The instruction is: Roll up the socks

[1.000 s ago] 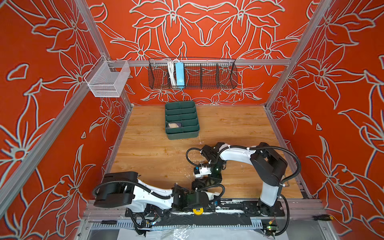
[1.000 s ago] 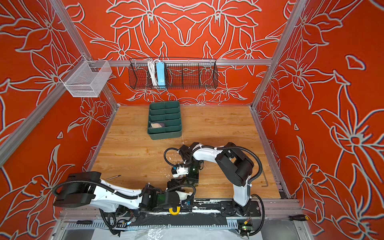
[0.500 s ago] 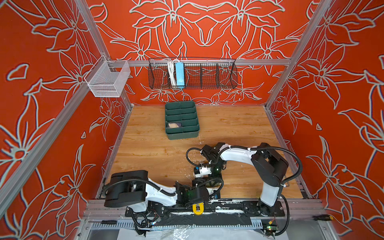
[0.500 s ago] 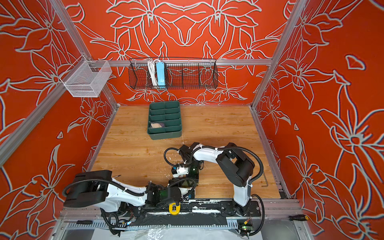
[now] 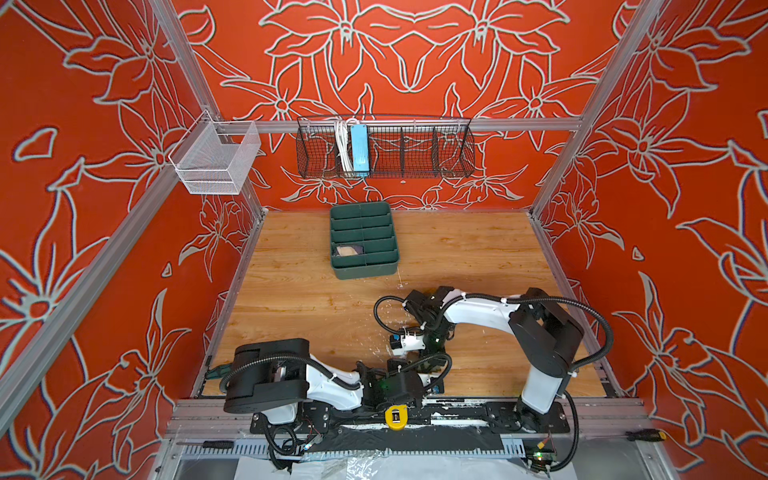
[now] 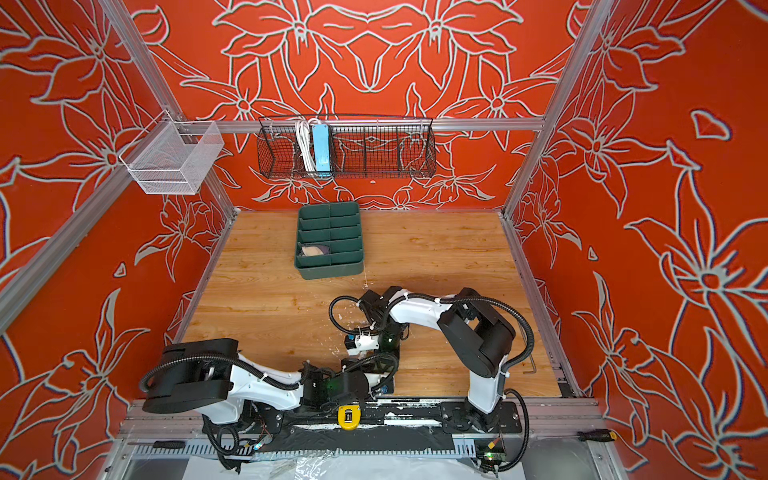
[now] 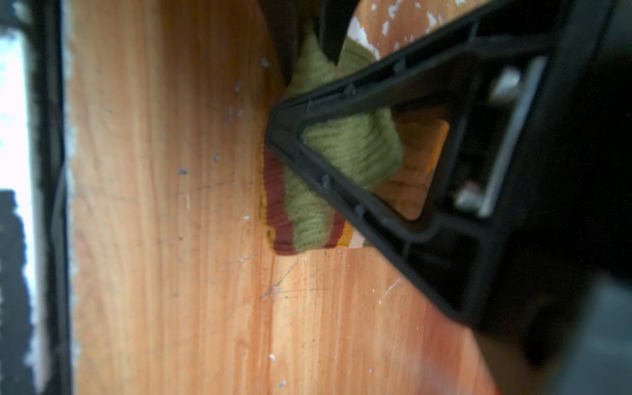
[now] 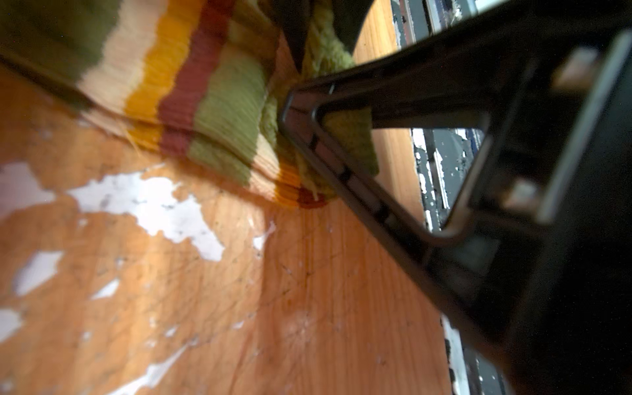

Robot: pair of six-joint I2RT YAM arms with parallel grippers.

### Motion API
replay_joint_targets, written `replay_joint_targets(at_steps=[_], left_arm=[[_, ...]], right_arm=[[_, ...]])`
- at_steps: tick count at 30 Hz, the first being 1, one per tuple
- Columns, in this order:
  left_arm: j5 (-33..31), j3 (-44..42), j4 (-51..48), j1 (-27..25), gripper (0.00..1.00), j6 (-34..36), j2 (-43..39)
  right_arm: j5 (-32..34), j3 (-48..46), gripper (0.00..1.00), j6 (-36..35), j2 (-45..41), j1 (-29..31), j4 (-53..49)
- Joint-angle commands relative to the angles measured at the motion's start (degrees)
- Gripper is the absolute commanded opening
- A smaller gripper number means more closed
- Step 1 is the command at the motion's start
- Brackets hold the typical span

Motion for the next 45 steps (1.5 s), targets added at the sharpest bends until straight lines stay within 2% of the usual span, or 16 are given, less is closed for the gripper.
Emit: replay_joint_targets(at_steps=[1,2,3,5,9,15,17,20,23,25,27,29,33,35,41,45], left_arm=[[2.88,-0.19,-6.11,0.35,0.0,-1.7,0.0],[3.09,-0.13,-6.58,0.48,0.0,-1.94,-0.16],[3.24,0.0,-6.99,0.61,0.0,-2.07,-0.21],[3.43,0.3,-7.66,0.84,0.0,-2.21,-0.26],[4.45,0.99,-8.83,1.49,0.0,-3.04,-0.22],[9.88,3.63,-14.31,3.09,0.0,-5.29,-0.69],[13.05,5.79,-18.13,3.67,0.0,-6.09,-0.91],[20.51,9.8,-25.01,5.36,0.0,-7.43,-0.76],[29.98,13.79,-31.67,7.91,0.0,-8.56,0.14],[35.6,16.53,-35.83,10.06,0.0,-9.21,1.43],[39.46,19.09,-39.33,12.49,0.0,-9.4,3.0],[42.53,21.07,-41.26,14.92,0.0,-10.46,4.47],[52.31,26.06,-45.3,21.33,0.0,-13.41,9.0],[58.35,28.72,-47.23,24.26,0.0,-14.2,12.02],[67.12,35.63,-52.06,29.23,0.0,-15.68,20.29],[69.52,37.95,-52.95,31.18,0.0,-17.5,23.83]], right_arm=[[1.06,-1.56,0.0,1.45,-4.96,-0.15,3.11],[1.39,-2.53,0.22,1.62,-6.26,-0.15,4.13],[2.06,-3.54,0.35,2.02,-7.55,-0.14,5.21],[3.42,-5.89,0.5,2.43,-10.64,-0.12,6.86],[7.56,-10.65,0.6,3.32,-18.06,-0.11,8.29],[21.11,-16.86,0.61,5.42,-36.35,-1.18,6.28],[28.39,-17.91,0.65,7.34,-42.81,-2.6,6.02],[44.44,-20.05,0.83,10.65,-52.8,-5.05,8.74],[61.97,-23.76,0.97,10.63,-63.31,-6.94,18.85],[67.68,-25.7,0.99,8.91,-70.4,-7.57,26.56],[67.03,-25.46,0.98,9.26,-76.1,-7.62,28.38],[62.59,-23.99,0.98,10.01,-80.24,-7.63,25.49],[48.67,-23.37,0.98,2.68,-84.13,-7.62,13.91],[45.49,-23.91,0.98,-0.74,-83.4,-7.54,8.02],[42.65,-24.14,0.98,-8.25,-79.72,-5.7,3.43],[46.5,-25.49,0.96,-9.11,-75.86,3.25,4.52]])
